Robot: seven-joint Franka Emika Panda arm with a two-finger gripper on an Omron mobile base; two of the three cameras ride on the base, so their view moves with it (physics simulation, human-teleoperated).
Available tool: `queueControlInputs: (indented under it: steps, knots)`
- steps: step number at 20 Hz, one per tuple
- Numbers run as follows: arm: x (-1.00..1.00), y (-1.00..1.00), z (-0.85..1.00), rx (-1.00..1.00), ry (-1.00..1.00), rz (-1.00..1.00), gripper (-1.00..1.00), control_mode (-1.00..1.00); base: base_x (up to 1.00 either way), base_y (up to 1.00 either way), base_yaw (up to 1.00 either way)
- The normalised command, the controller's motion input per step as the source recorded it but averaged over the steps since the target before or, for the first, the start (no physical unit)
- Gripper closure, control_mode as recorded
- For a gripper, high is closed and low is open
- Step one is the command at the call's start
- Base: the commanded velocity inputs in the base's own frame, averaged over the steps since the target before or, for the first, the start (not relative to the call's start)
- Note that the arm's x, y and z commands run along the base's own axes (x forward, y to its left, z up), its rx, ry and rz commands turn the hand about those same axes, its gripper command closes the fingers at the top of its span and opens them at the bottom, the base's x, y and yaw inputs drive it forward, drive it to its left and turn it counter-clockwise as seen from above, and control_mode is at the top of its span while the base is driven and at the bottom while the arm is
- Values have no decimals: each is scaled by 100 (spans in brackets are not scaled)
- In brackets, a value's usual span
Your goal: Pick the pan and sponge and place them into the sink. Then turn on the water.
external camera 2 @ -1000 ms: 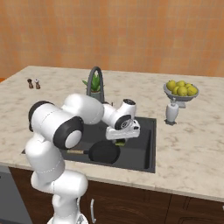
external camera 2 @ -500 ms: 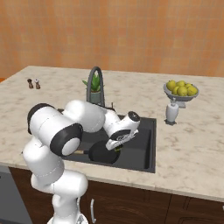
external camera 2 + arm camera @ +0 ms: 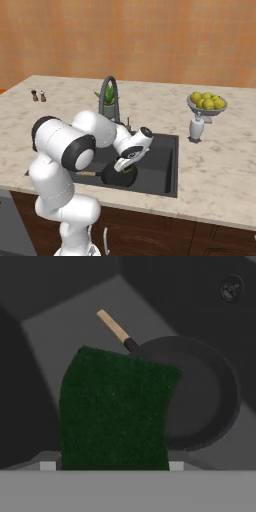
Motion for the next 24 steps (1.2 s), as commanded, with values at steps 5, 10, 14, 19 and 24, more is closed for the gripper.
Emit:
queueControlInputs:
  steps: [5, 10, 14, 19, 24]
  knots:
    - [0, 2, -59, 5, -1, 7, 100, -100, 0, 0, 0]
    - [1, 5, -36, 0, -5, 7, 100, -100, 0, 0, 0]
    - [18, 17, -18, 0, 0, 5, 100, -100, 0, 0, 0]
    - [26, 16, -35, 0, 0, 5, 100, -100, 0, 0, 0]
    - [18, 0, -40, 2, -10, 4, 100, -100, 0, 0, 0]
